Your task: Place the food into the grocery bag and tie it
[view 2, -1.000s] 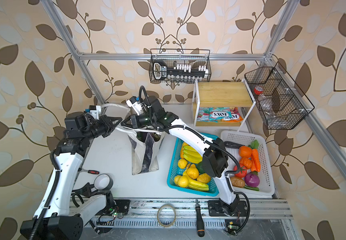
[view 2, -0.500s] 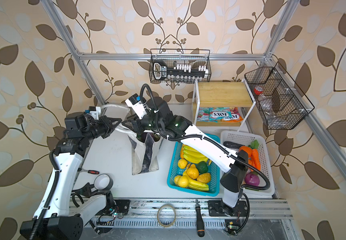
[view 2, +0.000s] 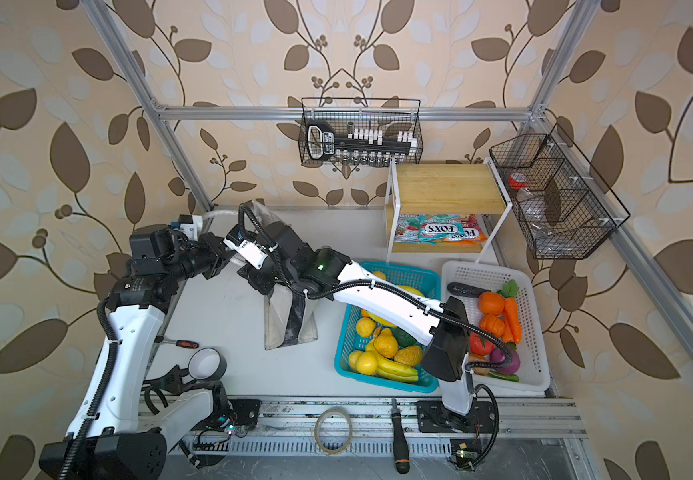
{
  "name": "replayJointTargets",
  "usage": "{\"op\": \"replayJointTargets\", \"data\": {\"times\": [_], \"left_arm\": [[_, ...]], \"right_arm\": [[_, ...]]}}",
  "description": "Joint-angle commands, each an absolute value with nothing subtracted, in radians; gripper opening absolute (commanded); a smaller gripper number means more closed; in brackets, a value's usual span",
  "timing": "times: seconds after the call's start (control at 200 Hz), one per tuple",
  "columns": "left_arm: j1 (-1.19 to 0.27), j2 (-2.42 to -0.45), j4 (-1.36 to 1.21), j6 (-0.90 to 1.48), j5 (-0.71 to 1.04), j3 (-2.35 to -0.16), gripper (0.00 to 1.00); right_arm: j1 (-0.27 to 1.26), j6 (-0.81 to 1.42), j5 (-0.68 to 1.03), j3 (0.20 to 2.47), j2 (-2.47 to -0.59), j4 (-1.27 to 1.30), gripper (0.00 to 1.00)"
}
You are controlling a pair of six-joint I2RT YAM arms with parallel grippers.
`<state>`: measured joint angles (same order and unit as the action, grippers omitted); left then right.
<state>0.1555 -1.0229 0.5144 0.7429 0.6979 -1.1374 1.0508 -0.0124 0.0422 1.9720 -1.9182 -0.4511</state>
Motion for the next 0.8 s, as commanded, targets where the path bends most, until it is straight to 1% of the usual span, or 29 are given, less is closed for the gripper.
{"op": "replayJointTargets", "data": {"times": [0.0, 0.14, 0.205, 0.25, 0.31, 0.365, 0.445, 0.55, 0.61, 0.655, 0.72, 0.755, 0.795], "left_arm": [[0.143, -1.005, 0.525, 0.742, 0.721, -1.178, 0.0], [0.144, -1.008, 0.533, 0.746, 0.736, -1.175, 0.0], [0.143, -1.015, 0.533, 0.753, 0.747, -1.171, 0.0], [0.143, -1.018, 0.532, 0.76, 0.746, -1.169, 0.0], [0.144, -1.022, 0.532, 0.759, 0.739, -1.169, 0.0], [0.144, -1.024, 0.527, 0.76, 0.738, -1.169, 0.0], [0.144, -1.026, 0.526, 0.759, 0.738, -1.17, 0.0], [0.144, -1.019, 0.532, 0.755, 0.732, -1.175, 0.0], [0.143, -1.013, 0.534, 0.755, 0.732, -1.175, 0.0], [0.144, -1.009, 0.536, 0.751, 0.728, -1.174, 0.0], [0.144, -1.006, 0.538, 0.749, 0.726, -1.171, 0.0], [0.144, -1.006, 0.54, 0.747, 0.727, -1.17, 0.0], [0.144, -1.006, 0.54, 0.745, 0.725, -1.167, 0.0]], "right_arm": [[1.066, -0.081, -0.096, 2.016, -1.943, -0.472, 0.29], [1.075, -0.124, -0.217, 2.033, -1.966, -0.479, 0.26], [1.075, -0.142, -0.22, 2.011, -1.961, -0.464, 0.2], [1.075, -0.154, -0.193, 2.001, -1.959, -0.461, 0.2], [1.084, -0.159, -0.18, 1.978, -1.946, -0.447, 0.28], [1.099, -0.164, -0.189, 1.944, -1.929, -0.421, 0.4], [1.105, -0.159, -0.195, 1.908, -1.909, -0.397, 0.54], [1.105, -0.152, -0.227, 1.901, -1.907, -0.381, 0.61], [1.105, -0.162, -0.27, 1.936, -1.934, -0.399, 0.59], [1.101, -0.164, -0.286, 1.969, -1.955, -0.428, 0.54], [1.084, -0.136, -0.252, 1.972, -1.951, -0.438, 0.44], [1.071, -0.118, -0.208, 1.955, -1.936, -0.426, 0.39], [1.057, -0.094, -0.165, 1.926, -1.913, -0.402, 0.31]]}}
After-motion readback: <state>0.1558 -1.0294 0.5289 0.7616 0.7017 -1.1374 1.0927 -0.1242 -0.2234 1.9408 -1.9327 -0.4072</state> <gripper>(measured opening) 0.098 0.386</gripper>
